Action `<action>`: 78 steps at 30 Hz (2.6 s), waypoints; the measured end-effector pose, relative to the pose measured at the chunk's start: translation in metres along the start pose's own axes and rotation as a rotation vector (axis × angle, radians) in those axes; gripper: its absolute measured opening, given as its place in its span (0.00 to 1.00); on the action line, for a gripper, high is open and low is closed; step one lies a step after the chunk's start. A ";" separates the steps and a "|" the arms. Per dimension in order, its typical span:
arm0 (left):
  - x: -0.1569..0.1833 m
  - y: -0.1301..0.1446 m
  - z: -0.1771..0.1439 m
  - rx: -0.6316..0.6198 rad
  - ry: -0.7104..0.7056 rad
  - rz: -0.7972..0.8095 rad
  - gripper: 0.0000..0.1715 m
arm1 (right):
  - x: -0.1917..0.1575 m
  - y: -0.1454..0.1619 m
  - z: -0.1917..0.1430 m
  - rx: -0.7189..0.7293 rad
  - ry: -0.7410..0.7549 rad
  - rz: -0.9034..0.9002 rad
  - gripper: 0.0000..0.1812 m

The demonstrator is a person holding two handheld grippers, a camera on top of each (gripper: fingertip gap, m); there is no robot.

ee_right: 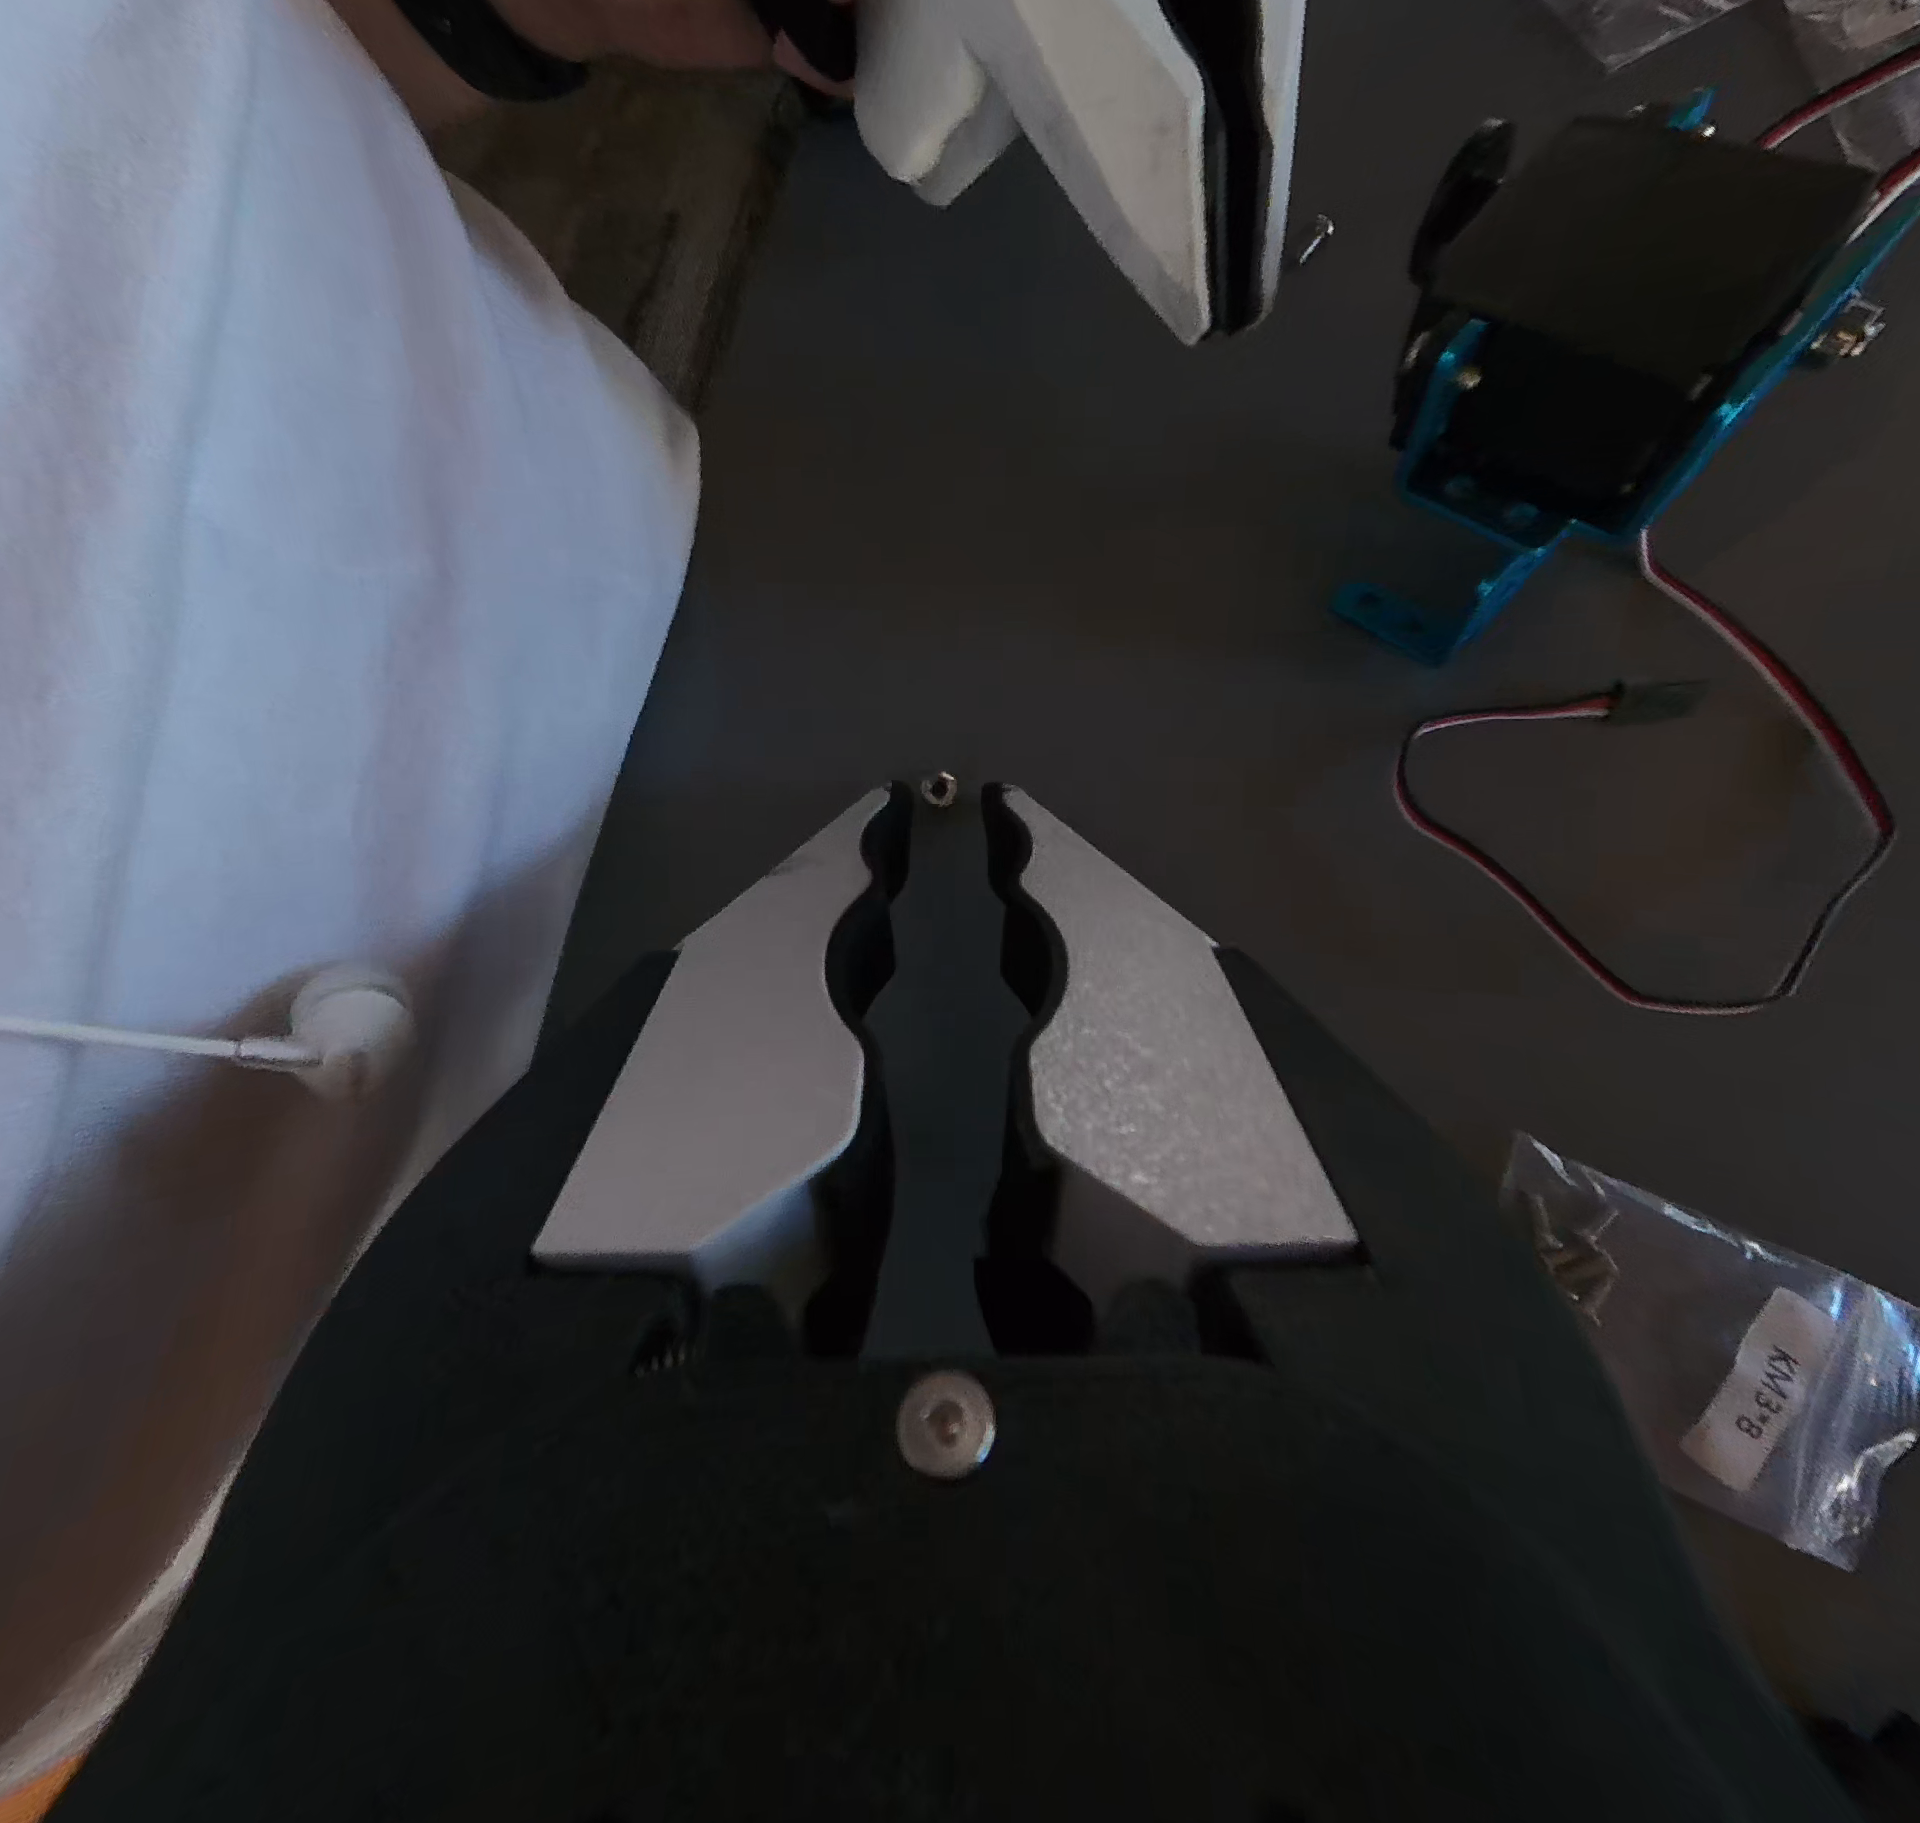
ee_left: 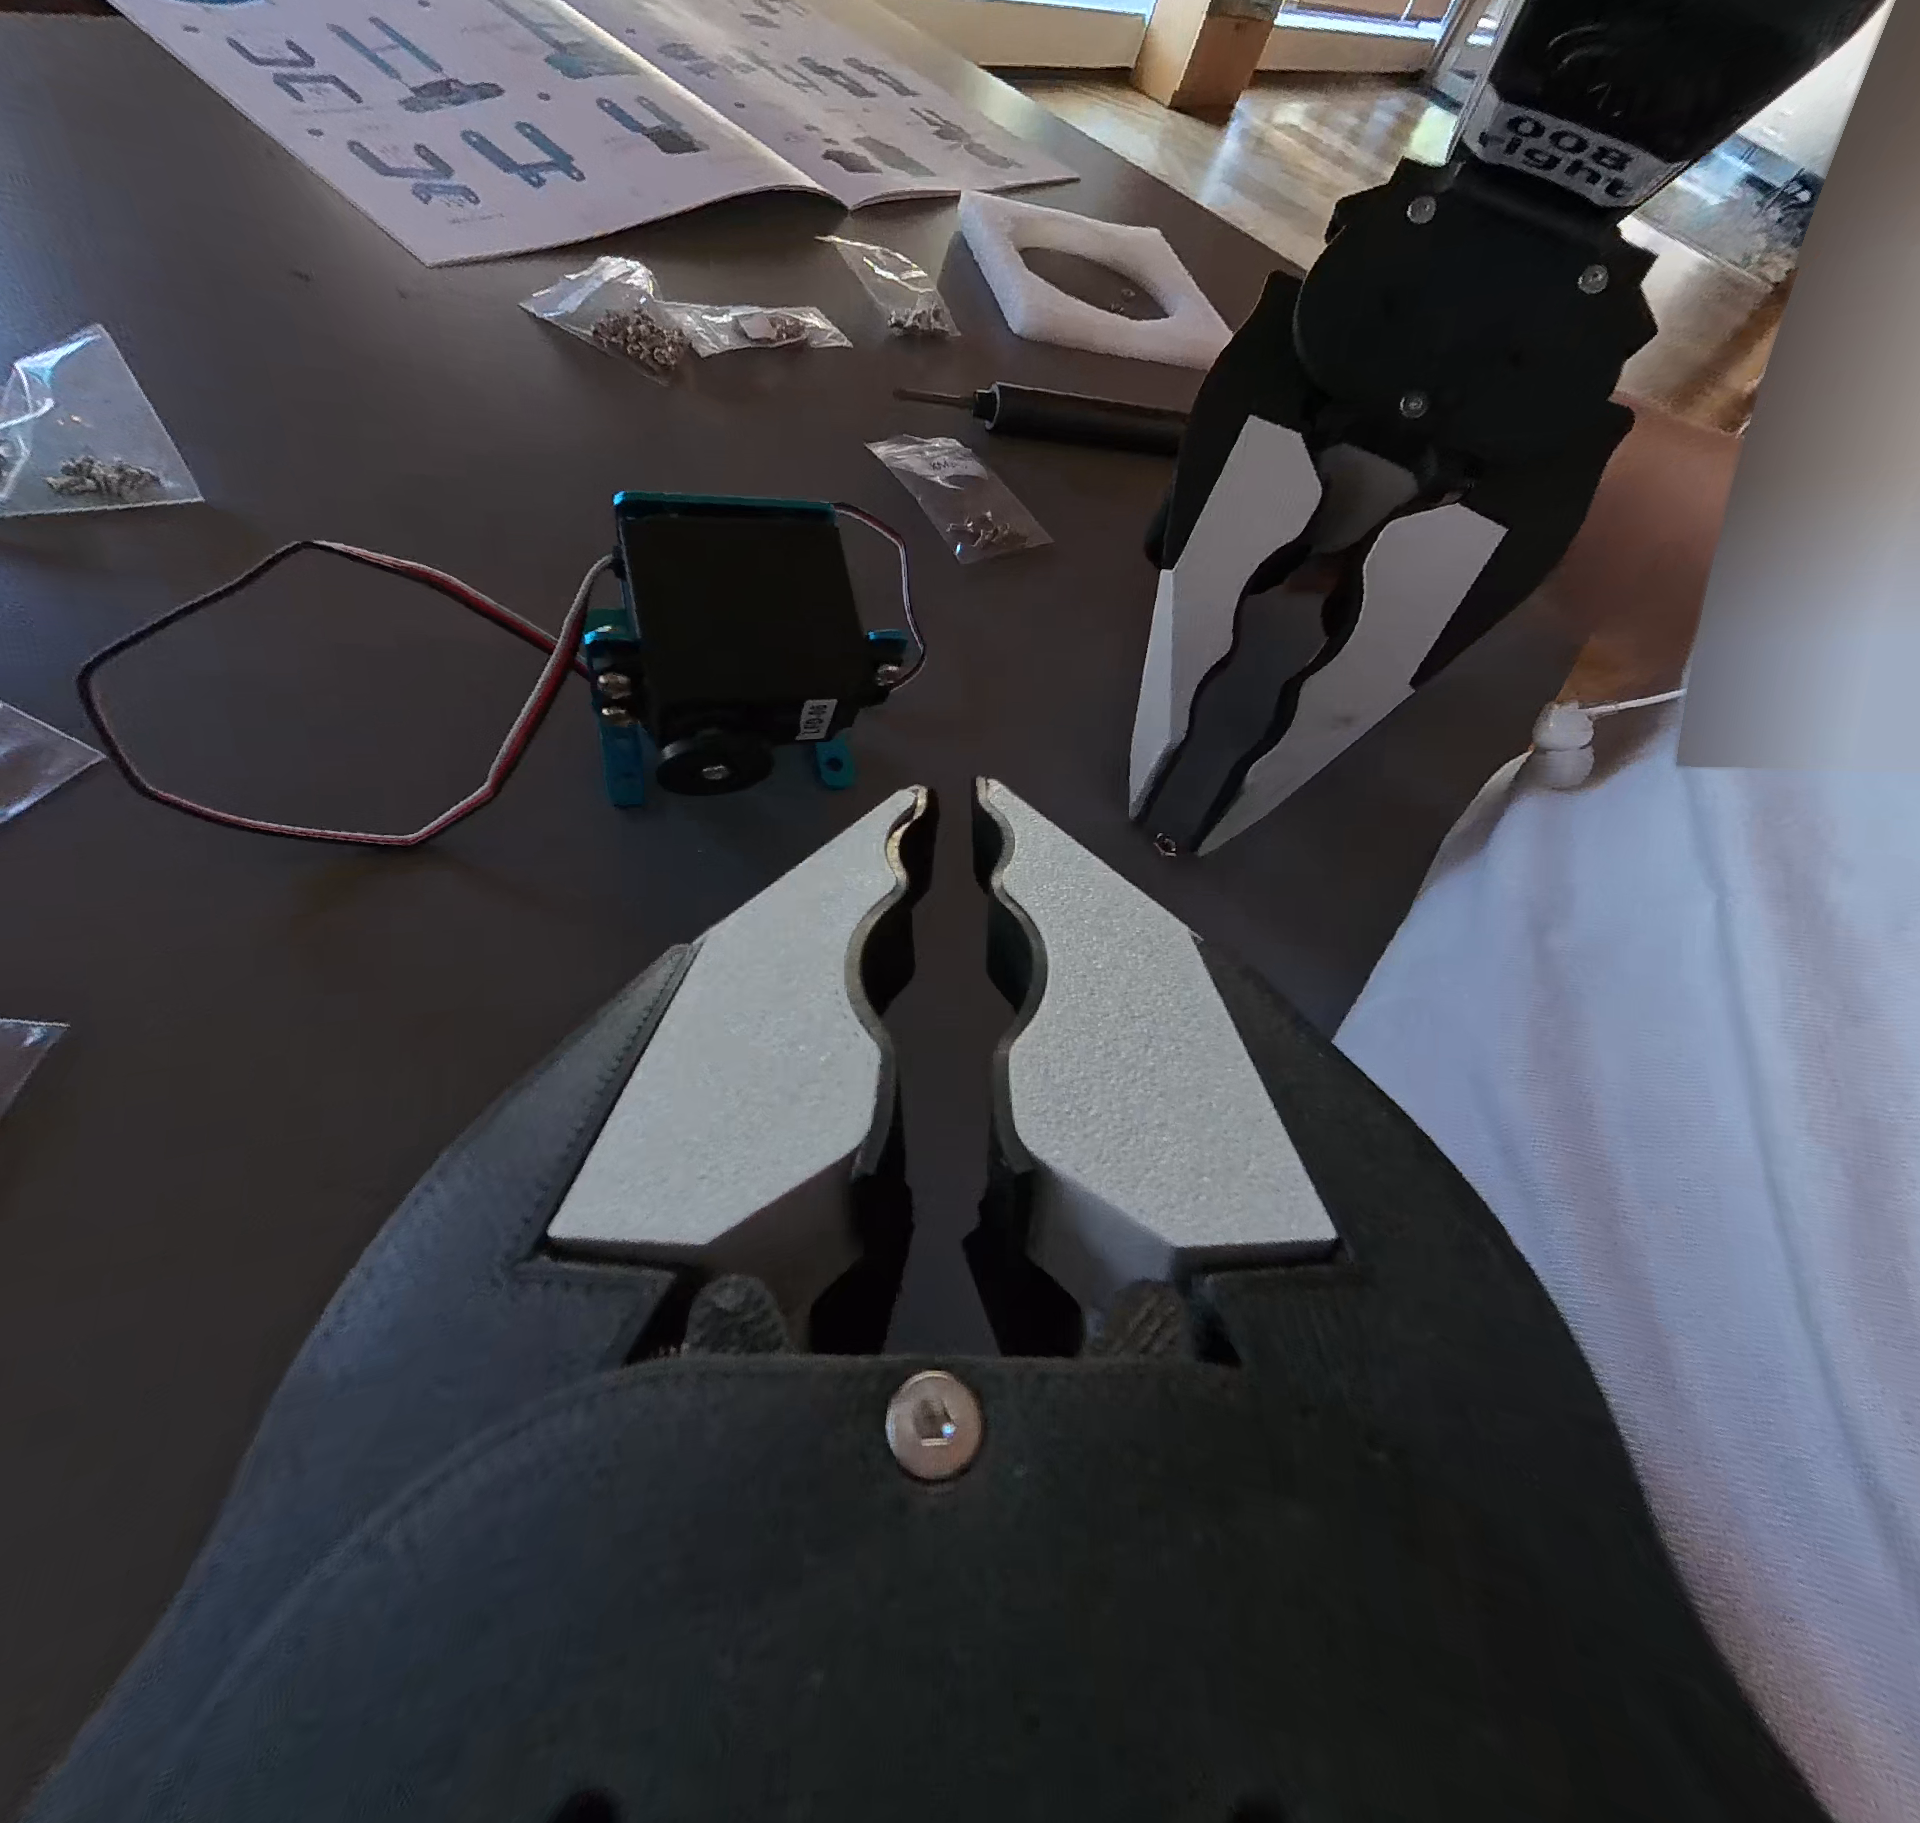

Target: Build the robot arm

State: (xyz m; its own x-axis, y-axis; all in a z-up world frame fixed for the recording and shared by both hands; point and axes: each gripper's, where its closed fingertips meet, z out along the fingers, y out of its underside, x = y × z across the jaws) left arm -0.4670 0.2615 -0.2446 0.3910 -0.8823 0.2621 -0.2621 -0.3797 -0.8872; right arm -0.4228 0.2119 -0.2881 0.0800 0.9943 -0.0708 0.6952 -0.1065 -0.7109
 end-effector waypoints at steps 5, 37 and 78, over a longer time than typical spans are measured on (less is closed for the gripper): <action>0.000 0.001 0.001 -0.007 0.004 -0.010 0.03 | 0.000 0.000 0.001 -0.013 -0.010 -0.011 0.07; -0.035 -0.027 0.001 0.045 -0.267 0.237 0.37 | 0.075 -0.071 -0.027 0.541 -0.166 0.616 0.00; -0.029 0.025 -0.036 -0.074 -0.255 0.289 0.45 | 0.000 -0.042 0.046 -0.181 -0.019 -0.189 0.08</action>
State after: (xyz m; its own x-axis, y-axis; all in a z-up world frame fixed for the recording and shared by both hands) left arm -0.5168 0.2679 -0.2613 0.4961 -0.8618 -0.1061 -0.4534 -0.1528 -0.8781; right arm -0.4850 0.2167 -0.2906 -0.0753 0.9965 0.0372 0.8135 0.0830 -0.5757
